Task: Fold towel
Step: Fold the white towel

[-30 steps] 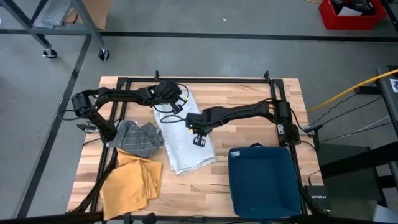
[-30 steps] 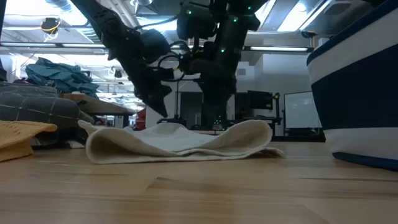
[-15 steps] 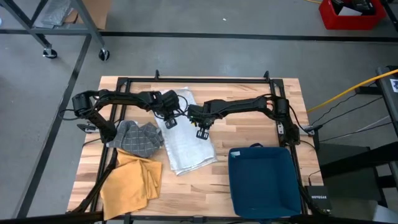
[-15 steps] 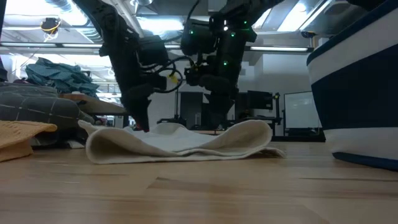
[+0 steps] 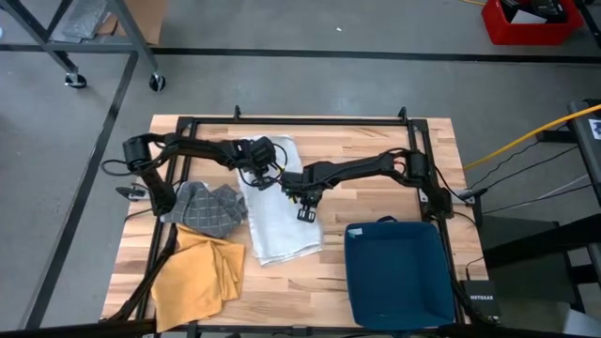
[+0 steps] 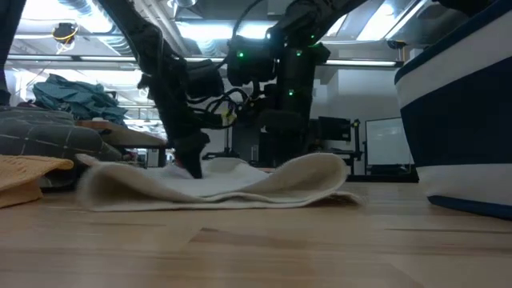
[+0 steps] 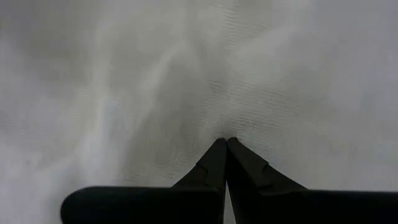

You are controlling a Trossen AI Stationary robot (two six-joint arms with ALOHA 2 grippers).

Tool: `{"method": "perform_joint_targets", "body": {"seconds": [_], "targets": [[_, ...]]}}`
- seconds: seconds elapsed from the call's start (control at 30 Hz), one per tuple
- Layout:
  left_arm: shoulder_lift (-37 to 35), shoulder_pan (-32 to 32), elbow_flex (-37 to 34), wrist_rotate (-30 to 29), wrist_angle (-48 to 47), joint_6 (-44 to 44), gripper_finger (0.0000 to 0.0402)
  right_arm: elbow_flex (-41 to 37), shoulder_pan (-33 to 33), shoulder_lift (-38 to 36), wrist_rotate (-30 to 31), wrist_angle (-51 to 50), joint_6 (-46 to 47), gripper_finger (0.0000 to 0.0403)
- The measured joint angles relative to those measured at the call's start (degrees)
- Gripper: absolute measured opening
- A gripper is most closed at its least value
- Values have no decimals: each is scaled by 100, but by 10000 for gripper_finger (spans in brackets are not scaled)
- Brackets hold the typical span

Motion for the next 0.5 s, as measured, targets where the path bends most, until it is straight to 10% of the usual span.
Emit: {"method": "perform_joint_targets", "body": {"seconds": [0.5], "targets": [[350,38,63,44,1407,317,1,0,236,-42,226,-135,1049,7]]}}
